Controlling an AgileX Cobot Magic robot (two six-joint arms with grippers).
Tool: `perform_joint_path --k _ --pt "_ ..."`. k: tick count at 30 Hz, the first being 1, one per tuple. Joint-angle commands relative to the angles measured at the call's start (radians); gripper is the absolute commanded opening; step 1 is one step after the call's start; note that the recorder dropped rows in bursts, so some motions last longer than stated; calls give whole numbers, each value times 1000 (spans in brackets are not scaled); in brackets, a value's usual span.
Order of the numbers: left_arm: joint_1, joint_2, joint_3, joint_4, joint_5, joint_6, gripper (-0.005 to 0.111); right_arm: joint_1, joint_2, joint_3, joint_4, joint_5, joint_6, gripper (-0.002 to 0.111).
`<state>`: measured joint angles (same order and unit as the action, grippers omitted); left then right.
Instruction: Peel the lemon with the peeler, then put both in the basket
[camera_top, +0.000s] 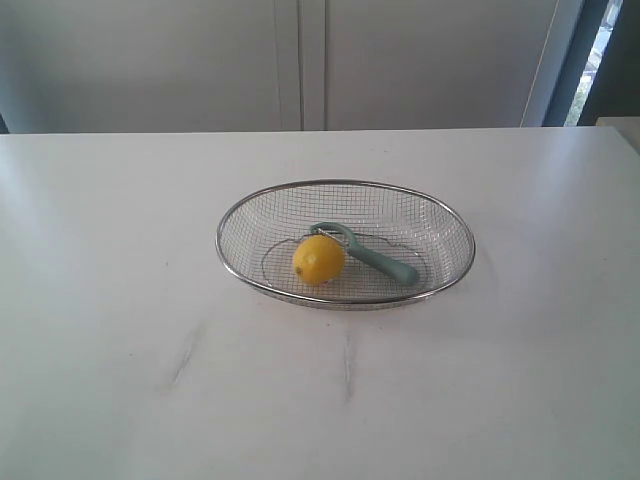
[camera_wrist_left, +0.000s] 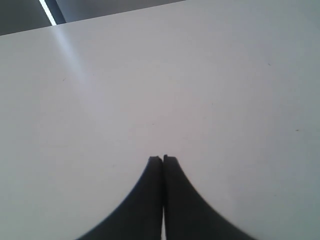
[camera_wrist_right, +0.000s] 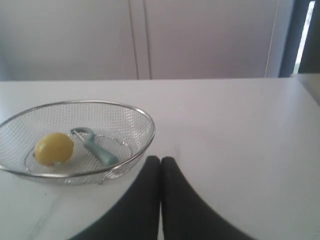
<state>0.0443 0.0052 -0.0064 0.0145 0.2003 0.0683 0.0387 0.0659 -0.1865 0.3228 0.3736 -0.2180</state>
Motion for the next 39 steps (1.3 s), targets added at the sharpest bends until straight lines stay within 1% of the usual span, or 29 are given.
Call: perform_joint_path --k 1,3,9,15,19,22,31,39 --pt "3 -5 6 -2 -6 0 1 -72 -66 80 6 -69 6 0" --pt "3 -5 6 -2 -6 0 1 -90 -66 103 6 -77 4 0" --pt "3 -5 6 -2 -4 0 1 -92 -66 187 -6 -147 -3 0" --pt "3 -5 6 -2 -4 0 1 -125 -66 187 -14 -41 -30 0" --pt "3 -5 6 -2 -4 0 1 -146 -66 187 -15 -38 -134 0" --pt "3 -5 6 -2 -4 0 1 -110 -66 187 -17 -38 -181 0" --pt "3 -5 6 -2 -4 0 1 52 -66 187 -6 -29 -169 0" --pt "3 -5 6 -2 -4 0 1 53 -66 187 0 -22 -24 0"
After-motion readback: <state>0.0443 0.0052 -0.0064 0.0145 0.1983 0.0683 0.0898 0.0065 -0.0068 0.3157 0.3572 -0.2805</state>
